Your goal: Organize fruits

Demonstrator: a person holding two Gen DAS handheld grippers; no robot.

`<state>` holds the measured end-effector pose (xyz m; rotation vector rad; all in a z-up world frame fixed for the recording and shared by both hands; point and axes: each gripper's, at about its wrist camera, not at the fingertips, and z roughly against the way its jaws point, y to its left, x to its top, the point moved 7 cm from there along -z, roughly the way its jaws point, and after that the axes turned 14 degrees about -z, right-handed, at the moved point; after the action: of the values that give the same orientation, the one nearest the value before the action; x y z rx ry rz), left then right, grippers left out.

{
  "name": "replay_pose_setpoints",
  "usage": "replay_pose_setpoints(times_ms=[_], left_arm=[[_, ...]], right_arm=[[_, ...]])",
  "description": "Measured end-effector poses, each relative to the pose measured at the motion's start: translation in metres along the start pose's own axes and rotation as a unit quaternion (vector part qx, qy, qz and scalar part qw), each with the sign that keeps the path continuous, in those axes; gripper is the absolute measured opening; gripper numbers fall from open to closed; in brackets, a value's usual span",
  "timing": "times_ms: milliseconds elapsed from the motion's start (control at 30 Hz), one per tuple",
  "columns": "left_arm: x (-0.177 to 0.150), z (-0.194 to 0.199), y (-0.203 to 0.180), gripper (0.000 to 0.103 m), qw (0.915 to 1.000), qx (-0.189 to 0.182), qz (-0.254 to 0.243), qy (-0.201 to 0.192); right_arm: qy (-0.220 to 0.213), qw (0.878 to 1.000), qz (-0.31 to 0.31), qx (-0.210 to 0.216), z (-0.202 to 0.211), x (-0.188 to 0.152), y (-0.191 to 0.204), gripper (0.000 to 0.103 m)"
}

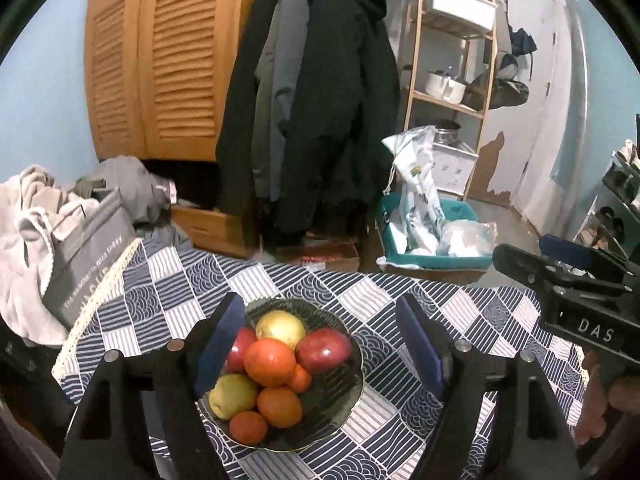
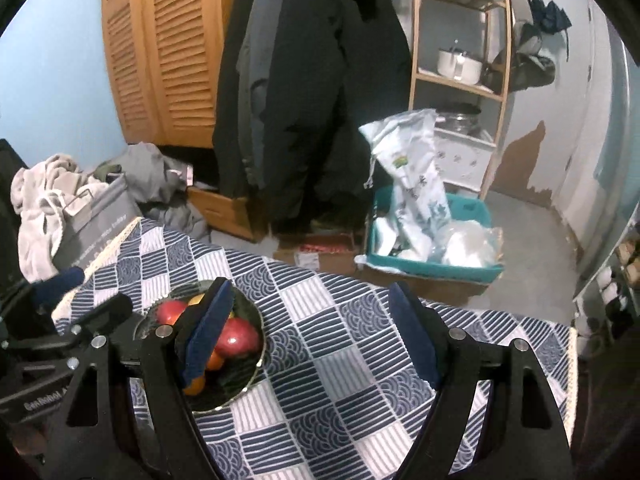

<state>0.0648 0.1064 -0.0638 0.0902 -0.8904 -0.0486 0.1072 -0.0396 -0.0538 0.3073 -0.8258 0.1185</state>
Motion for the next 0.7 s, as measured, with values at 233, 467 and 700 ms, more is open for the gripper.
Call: replay_pose_setpoints(times_ms=[233, 467, 700], left_arm=[[0.011, 0.018, -0.004, 0.087, 0.9998, 0.001, -0.005, -0.022], [0.024, 0.038, -0.003, 0.102, 0.9984, 0.02, -0.009, -0.051], [0.027, 0.043, -0.001, 0.102, 0.9979, 0.028, -0.01, -0.057]], right_arm=[[-0.019, 1.0, 0.004, -0.003, 0.023, 0.003, -0.006, 0.081], [-0.033, 0.999, 0.007, -0.005, 0.042, 0.002, -0.018, 0.081], [-0.037, 0.999, 0.002, -0.009, 0.048, 0.001, -0.03, 0.081]])
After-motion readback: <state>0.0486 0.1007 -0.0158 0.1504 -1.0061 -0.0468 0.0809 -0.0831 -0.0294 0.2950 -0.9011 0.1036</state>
